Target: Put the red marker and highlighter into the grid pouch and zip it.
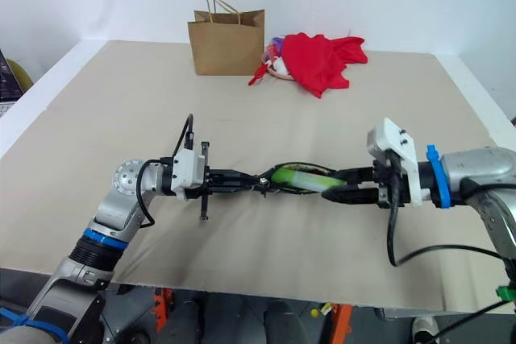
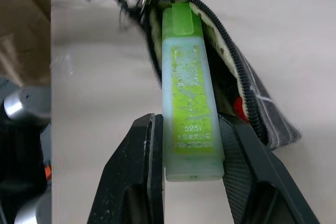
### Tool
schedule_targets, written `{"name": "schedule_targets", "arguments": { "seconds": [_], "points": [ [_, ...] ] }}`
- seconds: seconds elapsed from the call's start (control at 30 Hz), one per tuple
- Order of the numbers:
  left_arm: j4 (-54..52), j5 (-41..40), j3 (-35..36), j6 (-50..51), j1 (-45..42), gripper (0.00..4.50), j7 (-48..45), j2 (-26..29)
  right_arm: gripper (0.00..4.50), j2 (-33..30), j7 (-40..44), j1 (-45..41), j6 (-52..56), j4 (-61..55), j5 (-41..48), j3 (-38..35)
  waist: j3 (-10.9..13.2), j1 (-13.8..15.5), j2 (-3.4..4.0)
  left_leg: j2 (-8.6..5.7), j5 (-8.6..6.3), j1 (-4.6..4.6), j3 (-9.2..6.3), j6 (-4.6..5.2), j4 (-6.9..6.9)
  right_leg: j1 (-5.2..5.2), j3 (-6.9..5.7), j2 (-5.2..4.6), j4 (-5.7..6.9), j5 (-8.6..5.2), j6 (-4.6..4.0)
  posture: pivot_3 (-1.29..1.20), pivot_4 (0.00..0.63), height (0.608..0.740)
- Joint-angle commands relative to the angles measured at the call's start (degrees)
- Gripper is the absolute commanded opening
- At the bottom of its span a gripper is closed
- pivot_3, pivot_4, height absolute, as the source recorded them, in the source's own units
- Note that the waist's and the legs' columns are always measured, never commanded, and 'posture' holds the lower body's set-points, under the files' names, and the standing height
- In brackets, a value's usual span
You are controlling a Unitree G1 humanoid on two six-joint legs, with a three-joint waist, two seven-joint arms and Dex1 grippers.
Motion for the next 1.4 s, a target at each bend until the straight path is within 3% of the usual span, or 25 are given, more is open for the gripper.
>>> {"name": "schedule_targets", "arguments": {
  "seconds": [0.03, 0.3, 0.5, 0.57, 0.77, 0.93, 1.2, 1.3, 1.4],
  "points": [
    [-2.2, -0.7, 0.2, -0.8, -0.2, 0.00, -0.1, -0.1, 1.10, 0.4, -1.6, -3.1, 2.1, 0.5, -0.3, 1.2, 0.0, 0.0, 0.00, 0.00, 0.00, -0.01, 0.00, 0.00, 0.00, 0.00, 0.00, 0.00, 0.00, -0.01, 0.01, 0.00, 0.150, 0.740],
    [-2.4, -0.8, -0.1, -0.4, 0.0, 0.00, 0.3, -0.3, 1.10, 1.5, -1.8, -6.0, 1.2, 1.4, -3.5, 5.8, 0.0, 0.0, 0.02, 0.00, 0.00, -0.04, -0.01, 0.00, -0.03, -0.04, -0.03, -0.01, -0.01, -0.02, 0.00, 0.00, 0.150, 0.740],
    [-2.6, -0.9, 0.1, -0.1, 0.5, 0.00, 0.6, 0.0, 3.88, 2.4, 0.3, -4.9, -7.8, -0.2, -5.9, 4.4, 0.0, 0.0, 0.02, 0.00, 0.00, -0.04, -0.01, 0.00, -0.03, -0.03, -0.04, -0.01, -0.01, -0.02, 0.00, 0.00, 0.150, 0.740],
    [-2.7, -0.8, 0.1, 0.1, 0.5, 0.00, 0.7, 0.0, 4.42, 3.6, 0.4, -4.3, -10.1, -1.8, -5.4, 3.3, 0.0, 0.0, 0.02, 0.00, 0.00, -0.04, -0.01, 0.00, -0.03, -0.03, -0.04, -0.01, -0.01, -0.03, 0.01, 0.00, 0.150, 0.740],
    [-2.7, -0.7, 0.0, 0.2, 0.4, 0.00, 0.8, 0.1, 4.42, 6.8, 3.9, 1.6, -22.0, -5.2, -5.1, -0.4, 0.0, 0.1, 0.02, 0.00, 0.00, -0.05, -0.03, 0.00, -0.03, -0.01, -0.06, -0.01, 0.00, -0.03, 0.01, 0.00, 0.150, 0.740],
    [-2.4, -0.7, 0.0, 0.0, 0.3, 0.00, 0.7, 0.1, 4.42, 11.6, 2.2, 3.4, -31.2, -5.3, -6.4, -2.4, 0.0, 0.1, 0.02, 0.00, 0.01, -0.03, -0.04, -0.02, 0.01, 0.01, -0.07, -0.01, 0.01, -0.01, 0.01, 0.00, 0.150, 0.740],
    [-2.2, -0.6, -0.1, 0.1, -0.4, 0.00, 0.8, -0.5, 4.42, 20.1, 1.1, 2.5, -44.5, -2.4, -14.1, 4.4, 0.0, 0.0, 0.02, 0.00, 0.08, 0.00, -0.06, -0.03, 0.02, 0.03, -0.08, 0.00, 0.05, 0.04, -0.01, 0.00, 0.150, 0.740],
    [-2.6, -0.6, -0.1, 0.3, -0.2, 0.00, 0.8, -0.5, 3.63, 21.5, 2.2, 2.1, -49.0, -0.6, -15.7, 5.8, 0.0, 0.0, 0.02, 0.00, 0.08, 0.00, -0.06, -0.03, 0.01, 0.03, -0.08, 0.00, 0.05, 0.05, -0.03, 0.00, 0.150, 0.740],
    [-3.2, -0.6, 0.1, 0.5, 0.1, 0.00, 1.0, -0.3, 2.24, 21.9, 4.0, 2.1, -54.5, 1.2, -17.1, 6.7, 0.0, 0.0, 0.02, 0.00, 0.08, 0.00, -0.06, -0.03, 0.00, 0.03, -0.08, 0.00, 0.05, 0.11, -0.14, 0.00, 0.150, 0.740]
  ]
}}
